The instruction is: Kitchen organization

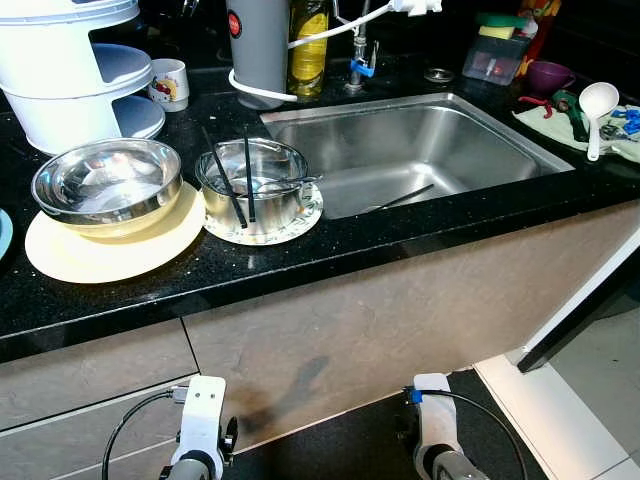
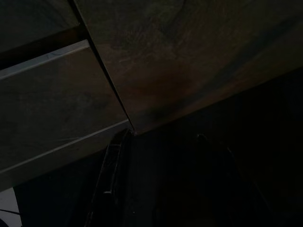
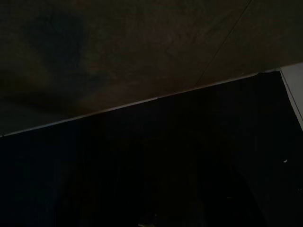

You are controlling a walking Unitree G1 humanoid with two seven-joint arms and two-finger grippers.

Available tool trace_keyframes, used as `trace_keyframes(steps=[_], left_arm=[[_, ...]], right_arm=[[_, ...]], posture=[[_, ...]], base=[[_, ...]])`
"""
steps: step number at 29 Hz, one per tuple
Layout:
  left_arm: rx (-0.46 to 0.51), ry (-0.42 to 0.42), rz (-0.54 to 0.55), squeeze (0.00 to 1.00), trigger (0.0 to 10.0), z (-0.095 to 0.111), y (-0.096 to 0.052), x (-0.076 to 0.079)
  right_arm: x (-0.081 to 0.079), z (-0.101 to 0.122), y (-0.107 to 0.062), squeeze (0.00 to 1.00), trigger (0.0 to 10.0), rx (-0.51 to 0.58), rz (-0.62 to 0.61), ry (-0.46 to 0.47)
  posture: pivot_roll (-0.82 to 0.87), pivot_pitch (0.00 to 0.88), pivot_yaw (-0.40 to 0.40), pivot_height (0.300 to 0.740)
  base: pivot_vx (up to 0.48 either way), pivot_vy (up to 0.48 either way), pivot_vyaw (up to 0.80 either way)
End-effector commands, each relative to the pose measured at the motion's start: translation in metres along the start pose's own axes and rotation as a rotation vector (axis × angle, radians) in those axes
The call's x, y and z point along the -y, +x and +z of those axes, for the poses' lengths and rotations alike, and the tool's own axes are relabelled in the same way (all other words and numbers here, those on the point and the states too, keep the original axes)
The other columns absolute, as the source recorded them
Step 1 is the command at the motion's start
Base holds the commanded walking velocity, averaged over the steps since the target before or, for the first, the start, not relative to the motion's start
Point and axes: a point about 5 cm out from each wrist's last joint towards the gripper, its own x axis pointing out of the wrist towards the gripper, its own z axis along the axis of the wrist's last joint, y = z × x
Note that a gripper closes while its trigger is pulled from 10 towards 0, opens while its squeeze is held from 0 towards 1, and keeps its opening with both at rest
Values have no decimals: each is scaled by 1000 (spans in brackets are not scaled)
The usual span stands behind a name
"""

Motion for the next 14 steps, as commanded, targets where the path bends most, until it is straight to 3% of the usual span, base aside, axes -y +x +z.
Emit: trace_keyframes(steps=[1,14], left_arm=[[-25,-10,1,0,10000,-8,-3,1],[-21,-4,-4,0,10000,-9,-5,3]], right_arm=[[0,-9,-3,0,10000,-23,-1,10],[0,-12,-4,0,10000,-30,3,15]], posture=[[-80,159,-58,740],[-76,154,-58,740]], base=[[0,0,0],[0,0,0]])
